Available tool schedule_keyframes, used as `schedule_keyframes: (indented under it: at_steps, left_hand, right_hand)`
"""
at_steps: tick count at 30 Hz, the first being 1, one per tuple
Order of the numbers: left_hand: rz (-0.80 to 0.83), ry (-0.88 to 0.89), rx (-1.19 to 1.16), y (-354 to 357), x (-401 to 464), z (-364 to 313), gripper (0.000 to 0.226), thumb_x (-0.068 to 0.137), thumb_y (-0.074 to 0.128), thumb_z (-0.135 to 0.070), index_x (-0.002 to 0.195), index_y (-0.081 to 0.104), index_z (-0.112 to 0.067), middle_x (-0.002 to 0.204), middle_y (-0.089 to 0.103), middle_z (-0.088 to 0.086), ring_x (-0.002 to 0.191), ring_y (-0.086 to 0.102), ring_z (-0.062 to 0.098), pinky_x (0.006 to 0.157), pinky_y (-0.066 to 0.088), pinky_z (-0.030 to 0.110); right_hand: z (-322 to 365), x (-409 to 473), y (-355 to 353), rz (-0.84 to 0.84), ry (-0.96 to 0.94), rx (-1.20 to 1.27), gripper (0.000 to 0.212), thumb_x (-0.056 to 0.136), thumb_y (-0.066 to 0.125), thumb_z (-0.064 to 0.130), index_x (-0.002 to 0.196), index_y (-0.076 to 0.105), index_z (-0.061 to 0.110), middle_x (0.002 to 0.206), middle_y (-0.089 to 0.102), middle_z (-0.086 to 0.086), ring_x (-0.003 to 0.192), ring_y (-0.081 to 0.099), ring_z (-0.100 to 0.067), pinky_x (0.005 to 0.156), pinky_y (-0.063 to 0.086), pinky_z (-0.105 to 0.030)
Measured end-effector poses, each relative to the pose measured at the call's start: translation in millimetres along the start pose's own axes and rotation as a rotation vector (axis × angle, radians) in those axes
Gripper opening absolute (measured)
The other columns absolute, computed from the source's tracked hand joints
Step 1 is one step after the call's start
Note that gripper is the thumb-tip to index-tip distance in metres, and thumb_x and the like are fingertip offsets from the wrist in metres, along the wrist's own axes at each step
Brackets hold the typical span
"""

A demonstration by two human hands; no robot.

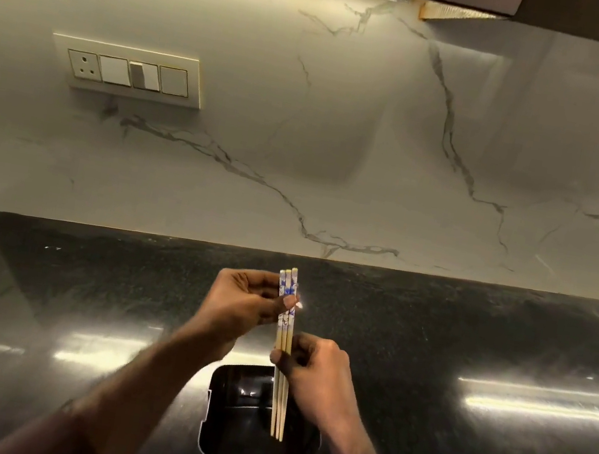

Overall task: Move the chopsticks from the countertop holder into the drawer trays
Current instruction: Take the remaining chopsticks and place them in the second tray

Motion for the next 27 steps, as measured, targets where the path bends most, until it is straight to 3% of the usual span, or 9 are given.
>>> schedule_keyframes:
  at_steps: [4, 11, 20, 27]
  left_hand:
    - [0.0, 0.058, 0.043, -5.8, -5.7, -49.2, 0.028, 0.068, 0.075, -0.009, 0.096, 0.073, -0.009, 0.091, 0.077, 0.01, 0.087, 0.074, 0.024, 0.076, 0.06, 0.032]
    - [-0.019, 0.131, 0.015, -11.1, -28.4, -115.9, 0.033, 0.055, 0.078, -0.011, 0.088, 0.074, -0.01, 0.088, 0.077, 0.013, 0.078, 0.075, 0.024, 0.065, 0.06, 0.028]
    - [0.056, 0.231, 0.028, -6.5, -88.6, -150.0, 0.036, 0.057, 0.077, -0.014, 0.092, 0.073, -0.008, 0.094, 0.076, 0.014, 0.085, 0.074, 0.028, 0.068, 0.06, 0.029]
    - [0.123, 0.26, 0.069, -3.0, -164.0, -148.8, 0.039, 0.058, 0.079, -0.02, 0.094, 0.073, -0.007, 0.094, 0.076, 0.013, 0.085, 0.074, 0.029, 0.069, 0.06, 0.03]
  right_hand:
    - [20.1, -3.1, -3.3, 0.06, -0.073, 0.14, 0.006, 0.085, 0.072, 0.029, 0.089, 0.074, 0.025, 0.08, 0.075, 0.008, 0.076, 0.07, -0.002, 0.075, 0.057, -0.024]
    - [54.4, -16.1, -1.5, 0.221, -0.136, 0.37, 0.013, 0.087, 0.07, 0.017, 0.1, 0.072, 0.014, 0.089, 0.078, -0.002, 0.085, 0.074, -0.014, 0.079, 0.057, -0.032]
    - [93.0, -77.0, -14.1, 0.232, -0.174, 0.422, 0.017, 0.087, 0.069, 0.013, 0.103, 0.071, 0.008, 0.091, 0.077, -0.007, 0.089, 0.074, -0.02, 0.089, 0.057, -0.041]
    - [108.2, -154.0, -7.6, 0.191, -0.164, 0.43, 0.013, 0.088, 0.068, 0.012, 0.1, 0.072, 0.009, 0.091, 0.077, -0.008, 0.087, 0.074, -0.021, 0.085, 0.059, -0.038]
Point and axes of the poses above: each hand's wrist, its own x-axis towards the middle knuckle, its own y-axis out of the palm, z = x × y, the point moved 7 cm from there along x, towards the middle knuckle
